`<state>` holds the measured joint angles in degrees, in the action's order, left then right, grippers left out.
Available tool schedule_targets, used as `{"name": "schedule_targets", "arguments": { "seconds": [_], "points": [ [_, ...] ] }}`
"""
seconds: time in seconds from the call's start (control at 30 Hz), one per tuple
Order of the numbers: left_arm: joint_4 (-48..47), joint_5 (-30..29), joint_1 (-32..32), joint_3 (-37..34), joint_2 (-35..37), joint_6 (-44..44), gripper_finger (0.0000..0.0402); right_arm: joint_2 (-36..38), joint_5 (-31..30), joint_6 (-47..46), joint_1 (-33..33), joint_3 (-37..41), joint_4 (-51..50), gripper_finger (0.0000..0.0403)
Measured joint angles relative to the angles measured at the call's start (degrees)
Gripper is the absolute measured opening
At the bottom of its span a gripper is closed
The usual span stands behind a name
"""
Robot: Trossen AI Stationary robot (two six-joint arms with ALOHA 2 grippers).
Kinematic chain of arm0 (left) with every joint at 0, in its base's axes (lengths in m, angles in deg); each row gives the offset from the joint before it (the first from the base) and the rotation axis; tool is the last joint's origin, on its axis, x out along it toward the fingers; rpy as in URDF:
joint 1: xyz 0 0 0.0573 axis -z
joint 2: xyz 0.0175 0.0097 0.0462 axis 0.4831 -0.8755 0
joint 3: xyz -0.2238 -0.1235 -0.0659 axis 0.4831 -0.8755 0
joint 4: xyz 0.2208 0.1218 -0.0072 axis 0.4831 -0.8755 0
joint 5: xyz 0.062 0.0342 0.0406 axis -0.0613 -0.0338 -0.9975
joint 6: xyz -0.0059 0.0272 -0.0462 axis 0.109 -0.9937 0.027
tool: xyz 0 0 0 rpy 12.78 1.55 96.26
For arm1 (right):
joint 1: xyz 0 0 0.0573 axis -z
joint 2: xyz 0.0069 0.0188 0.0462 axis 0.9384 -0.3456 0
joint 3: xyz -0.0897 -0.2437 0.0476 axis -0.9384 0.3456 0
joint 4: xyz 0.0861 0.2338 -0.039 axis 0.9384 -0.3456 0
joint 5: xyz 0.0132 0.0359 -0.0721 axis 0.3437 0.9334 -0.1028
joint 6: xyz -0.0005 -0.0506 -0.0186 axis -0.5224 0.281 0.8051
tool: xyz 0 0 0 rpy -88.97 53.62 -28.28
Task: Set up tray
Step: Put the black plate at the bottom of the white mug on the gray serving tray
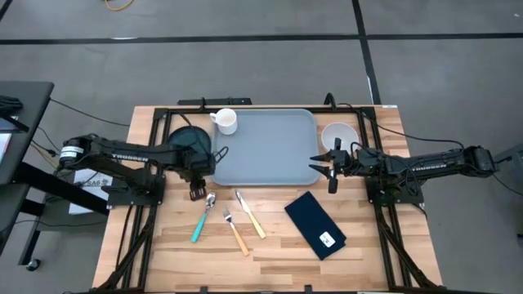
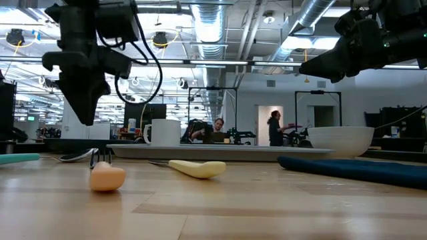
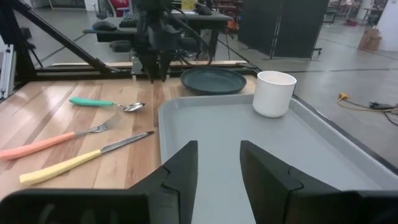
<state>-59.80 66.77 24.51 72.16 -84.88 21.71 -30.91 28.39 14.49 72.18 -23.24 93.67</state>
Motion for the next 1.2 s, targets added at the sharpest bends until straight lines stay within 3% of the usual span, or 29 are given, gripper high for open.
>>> {"name": "schedule_targets", "arguments": {
  "seconds": [0.13, 0.37, 0.83, 1.2],
  "points": [
    [0.9, -4.5, 3.3, 0.0, 0.0, 3.9, 0.0119, 0.0, 0.0, 0.0, -0.1, 0.0, 0.0, 0.0113],
    [-2.6, -21.0, 3.9, 0.0, 0.0, 7.6, 0.0119, 0.0, 0.0, 0.0, -0.1, 0.0, 0.0, 0.0113],
    [-4.0, -17.5, -1.6, -0.1, -0.1, 3.7, 0.0178, 0.0, 0.0, 0.1, 0.0, 0.0, 0.0, 0.0113],
    [-2.4, -10.1, -1.2, 0.9, -0.1, -3.3, 0.0176, 0.0, 0.0, 0.2, 0.0, 0.0, 0.0, 0.0113]
  ]
}}
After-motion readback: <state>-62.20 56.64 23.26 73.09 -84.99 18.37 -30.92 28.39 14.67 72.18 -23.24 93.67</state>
